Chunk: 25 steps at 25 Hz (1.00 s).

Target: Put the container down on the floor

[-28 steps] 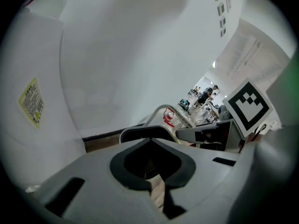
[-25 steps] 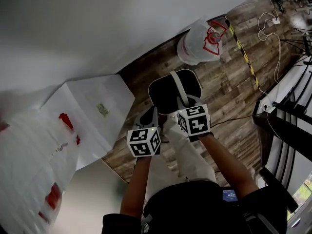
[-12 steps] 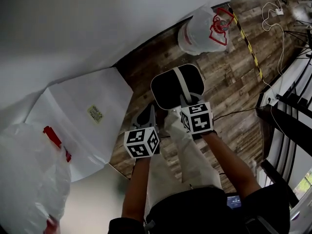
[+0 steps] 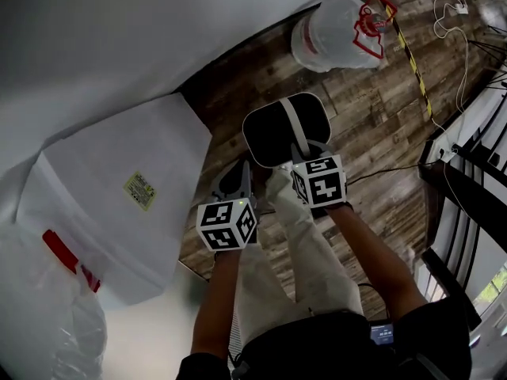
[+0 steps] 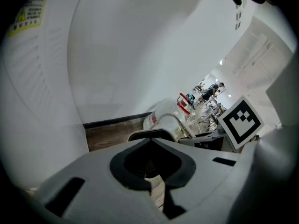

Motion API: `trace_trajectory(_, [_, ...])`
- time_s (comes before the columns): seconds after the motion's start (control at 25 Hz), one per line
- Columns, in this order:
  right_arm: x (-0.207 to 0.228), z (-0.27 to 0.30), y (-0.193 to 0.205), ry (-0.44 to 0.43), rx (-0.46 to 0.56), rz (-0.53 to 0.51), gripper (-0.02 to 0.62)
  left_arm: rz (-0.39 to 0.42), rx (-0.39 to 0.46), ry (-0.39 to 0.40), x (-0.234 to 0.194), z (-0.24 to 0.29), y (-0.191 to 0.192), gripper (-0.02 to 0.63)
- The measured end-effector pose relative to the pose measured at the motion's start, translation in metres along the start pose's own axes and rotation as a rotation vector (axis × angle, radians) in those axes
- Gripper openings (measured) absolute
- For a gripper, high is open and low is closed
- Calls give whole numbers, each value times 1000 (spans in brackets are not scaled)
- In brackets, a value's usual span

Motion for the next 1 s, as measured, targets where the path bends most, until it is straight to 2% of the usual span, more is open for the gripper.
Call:
trace_trajectory(0.48, [14, 42, 2, -7, 33, -6, 32, 29, -16, -4, -13, 29, 10, 17])
trace_trajectory(0.76, [22, 53, -5, -6, 55, -22, 32, -38, -16, -17, -13, 50, 7, 17])
trace_trajectory(1.0, [31, 65, -16, -4, 71, -46, 32, -29, -14, -23, -12, 69, 2, 18])
Point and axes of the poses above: the fingertips, and each gripper's own axes: z forward along the fingers, x to its right, y out of its underside, the point moved 9 cm from there along -z, backward along the fingers, and after that the axes turned 15 degrees about -y, right-handed, at the moved point
